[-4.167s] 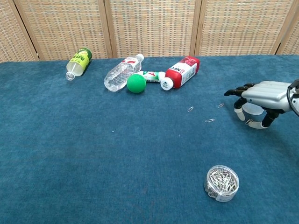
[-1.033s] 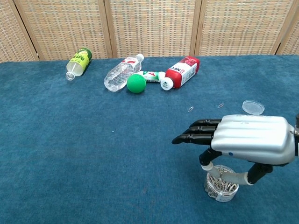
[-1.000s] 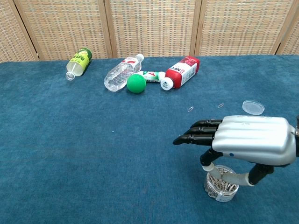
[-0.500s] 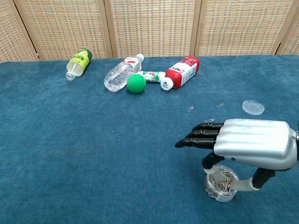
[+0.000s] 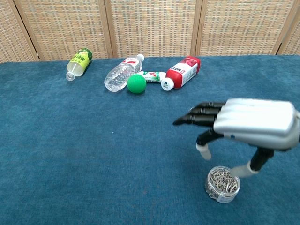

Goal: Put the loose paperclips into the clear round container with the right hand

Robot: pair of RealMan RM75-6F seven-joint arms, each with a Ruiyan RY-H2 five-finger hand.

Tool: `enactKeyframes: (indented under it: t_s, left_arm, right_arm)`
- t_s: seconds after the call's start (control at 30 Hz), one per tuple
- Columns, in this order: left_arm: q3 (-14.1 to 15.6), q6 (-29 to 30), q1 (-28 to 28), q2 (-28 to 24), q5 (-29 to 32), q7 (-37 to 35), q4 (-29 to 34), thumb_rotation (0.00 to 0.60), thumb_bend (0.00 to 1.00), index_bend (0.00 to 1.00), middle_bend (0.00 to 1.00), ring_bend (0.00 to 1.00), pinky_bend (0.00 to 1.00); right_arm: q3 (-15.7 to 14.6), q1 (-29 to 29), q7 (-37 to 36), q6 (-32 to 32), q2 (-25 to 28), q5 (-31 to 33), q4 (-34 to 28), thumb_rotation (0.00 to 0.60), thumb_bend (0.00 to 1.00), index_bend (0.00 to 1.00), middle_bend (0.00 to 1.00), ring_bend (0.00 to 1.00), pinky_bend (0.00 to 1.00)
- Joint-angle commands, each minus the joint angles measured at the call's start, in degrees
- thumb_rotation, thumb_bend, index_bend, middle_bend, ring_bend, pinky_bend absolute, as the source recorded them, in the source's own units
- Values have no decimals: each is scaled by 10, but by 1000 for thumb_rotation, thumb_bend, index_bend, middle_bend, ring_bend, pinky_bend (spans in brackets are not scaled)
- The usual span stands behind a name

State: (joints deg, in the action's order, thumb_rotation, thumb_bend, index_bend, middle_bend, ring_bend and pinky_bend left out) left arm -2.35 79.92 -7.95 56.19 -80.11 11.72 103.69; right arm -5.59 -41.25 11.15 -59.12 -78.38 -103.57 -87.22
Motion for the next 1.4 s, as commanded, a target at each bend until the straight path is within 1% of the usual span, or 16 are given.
enactKeyframes:
  t_s: [0.03,0.07,0.1,0.2,0.33,0.37,0.4,0.5,0.63,0.77,0.9,0.97,1.03,1.4]
  left_arm:
    - [-1,0,0,-1,0,-1,0,600,0,0,0,0,0]
    - [-1,1,0,0,1,-1,0,600,0,0,0,0,0]
    - [-1,1,0,0,2,-2,-1,600,0,0,0,0,0]
    - [-2,0,-1,1,2,-2,-3,600,0,0,0,0,0]
    - [-2,-6,-4,3,5,0,-7,600,0,0,0,0,0]
    - [-3,-6,-4,4,7,0,-8,600,0,0,0,0,0]
    - [-5,-8,-5,5,11,-1,-10,600,0,0,0,0,0]
    - [-8,-13,-7,6,21,0,-12,600,0,0,0,0,0]
    - [-10,-19,-10,8,30,2,-14,600,0,0,0,0,0]
    - [-12,-24,-13,11,38,7,-17,600,0,0,0,0,0]
    - [-13,-23,-13,13,45,11,-19,600,0,0,0,0,0]
    - [-13,-24,-13,14,48,12,-20,600,0,0,0,0,0]
    - [-14,-26,-13,15,52,13,-22,600,0,0,0,0,0]
    - [-12,-24,-12,17,55,14,-26,600,0,0,0,0,0]
  right_arm:
    - [51,-5,-26,-9,16,56,0,600,177,444,0,0,0]
    - [62,-7,-29,-4,17,71,5,600,178,444,0,0,0]
    - [80,-11,-30,3,15,96,17,600,178,444,0,0,0]
    - [112,-20,-32,26,2,150,46,600,179,444,0,0,0]
    - [142,-33,-37,62,-19,217,82,600,181,444,0,0,0]
    - [150,-36,-37,71,-26,234,95,600,181,444,0,0,0]
    - [163,-43,-39,89,-40,265,122,600,181,444,0,0,0]
    - [178,-58,-36,120,-72,311,178,600,181,444,0,0,0]
    - [180,-70,-37,147,-96,333,220,600,183,443,0,0,0]
    - [185,-85,-39,168,-123,348,270,600,188,463,0,0,0]
    - [192,-102,-45,191,-154,364,323,600,240,469,0,0,0]
    - [191,-107,-46,197,-163,365,339,600,281,470,0,0,0]
    - [189,-112,-48,203,-172,363,355,600,299,471,0,0,0]
    - [164,-120,-59,215,-202,333,412,600,309,472,0,0,0]
